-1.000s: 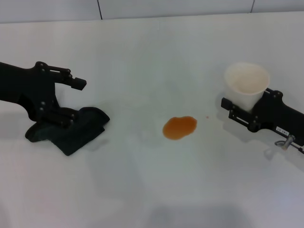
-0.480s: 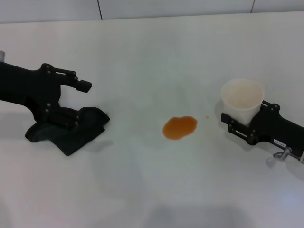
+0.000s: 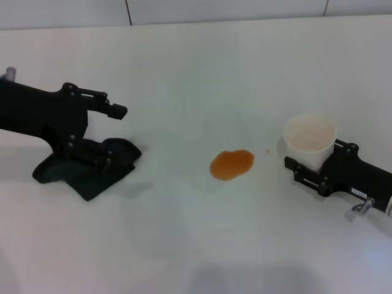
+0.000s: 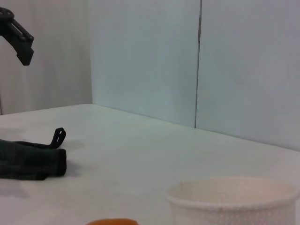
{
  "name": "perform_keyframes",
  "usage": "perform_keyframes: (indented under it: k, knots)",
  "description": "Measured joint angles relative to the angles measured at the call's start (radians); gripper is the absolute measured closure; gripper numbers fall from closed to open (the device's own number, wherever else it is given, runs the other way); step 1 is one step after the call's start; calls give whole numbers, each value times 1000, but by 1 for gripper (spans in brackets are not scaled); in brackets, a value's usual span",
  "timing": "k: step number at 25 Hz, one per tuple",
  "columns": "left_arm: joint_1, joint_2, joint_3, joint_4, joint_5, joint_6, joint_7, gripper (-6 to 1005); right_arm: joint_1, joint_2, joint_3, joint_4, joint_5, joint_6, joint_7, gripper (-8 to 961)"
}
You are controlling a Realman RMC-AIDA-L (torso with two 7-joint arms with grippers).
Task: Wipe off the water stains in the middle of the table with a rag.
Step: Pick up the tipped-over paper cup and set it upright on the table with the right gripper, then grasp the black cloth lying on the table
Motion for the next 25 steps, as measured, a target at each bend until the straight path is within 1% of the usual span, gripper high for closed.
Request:
perform_keyframes:
  k: [4, 14, 23, 25]
  knots:
    - [7, -2, 0, 0, 0, 0, 0, 153, -2, 0, -1, 2, -1, 2, 2, 336]
    - [11, -6, 0, 1, 0, 8, -8, 153, -9, 0, -2, 11, -6, -28, 19, 280]
    - [16, -6, 2, 2, 0, 20, -9, 154, -25, 0, -1, 10, 0, -76, 22, 136]
    - [19, -6, 2, 6, 0, 21, -9, 154, -26, 0, 0, 11, 1, -76, 25, 126]
